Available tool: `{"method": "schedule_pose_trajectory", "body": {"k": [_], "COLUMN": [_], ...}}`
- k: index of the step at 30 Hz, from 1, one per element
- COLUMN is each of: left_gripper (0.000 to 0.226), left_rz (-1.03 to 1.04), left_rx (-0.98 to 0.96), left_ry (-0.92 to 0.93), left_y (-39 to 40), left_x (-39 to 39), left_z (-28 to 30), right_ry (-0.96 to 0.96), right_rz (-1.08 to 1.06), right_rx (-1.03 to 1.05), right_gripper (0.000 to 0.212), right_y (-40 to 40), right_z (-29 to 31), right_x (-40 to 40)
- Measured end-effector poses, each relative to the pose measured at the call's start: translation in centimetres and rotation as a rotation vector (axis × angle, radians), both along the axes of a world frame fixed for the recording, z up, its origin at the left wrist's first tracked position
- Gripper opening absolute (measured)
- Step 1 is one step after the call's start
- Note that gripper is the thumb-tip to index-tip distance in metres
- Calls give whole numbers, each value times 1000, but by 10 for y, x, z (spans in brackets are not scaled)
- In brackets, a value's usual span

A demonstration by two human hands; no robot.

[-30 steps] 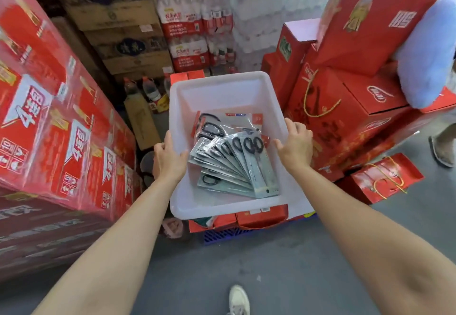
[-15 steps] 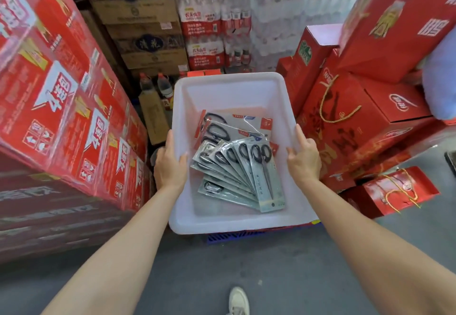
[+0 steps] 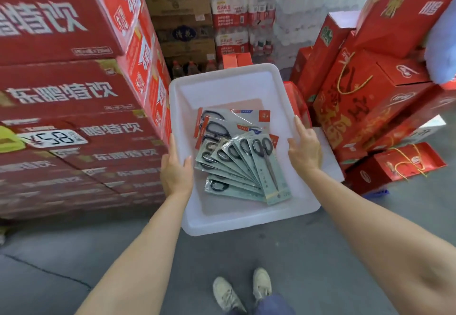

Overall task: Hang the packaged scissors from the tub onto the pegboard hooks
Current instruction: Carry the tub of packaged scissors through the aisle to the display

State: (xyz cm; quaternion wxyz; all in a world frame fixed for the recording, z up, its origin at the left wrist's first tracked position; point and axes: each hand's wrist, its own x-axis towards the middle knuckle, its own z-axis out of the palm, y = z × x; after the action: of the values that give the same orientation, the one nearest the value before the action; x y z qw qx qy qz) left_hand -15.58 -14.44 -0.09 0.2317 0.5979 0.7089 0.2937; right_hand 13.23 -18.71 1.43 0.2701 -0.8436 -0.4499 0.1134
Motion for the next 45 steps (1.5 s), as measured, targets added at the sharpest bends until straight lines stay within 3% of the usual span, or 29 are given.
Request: {"method": "schedule_pose_trajectory", "body": {"k": [14,22,36,45], "left_gripper": [73,70,66,66], "left_rz": [257,527,986,1143], "left_rx": [-51,-71,-24,-44], "left_ry": [-45,43,70,94], "left_y": [-187,-265,-256,-213], "left_x": [-119,-194,-379,-518], "left_z": [-29,-39,-7,4], "right_ry": [111,84,78,52], "right_rz": [252,523,999,1197], "right_rx": [-121,-168,-85,-67], "right_gripper": [64,62,60,60], "right_y": [-116,-121,-11,68], "right_z": [-38,-36,3,18], "right_x": [-116,-207,-459,-632]}}
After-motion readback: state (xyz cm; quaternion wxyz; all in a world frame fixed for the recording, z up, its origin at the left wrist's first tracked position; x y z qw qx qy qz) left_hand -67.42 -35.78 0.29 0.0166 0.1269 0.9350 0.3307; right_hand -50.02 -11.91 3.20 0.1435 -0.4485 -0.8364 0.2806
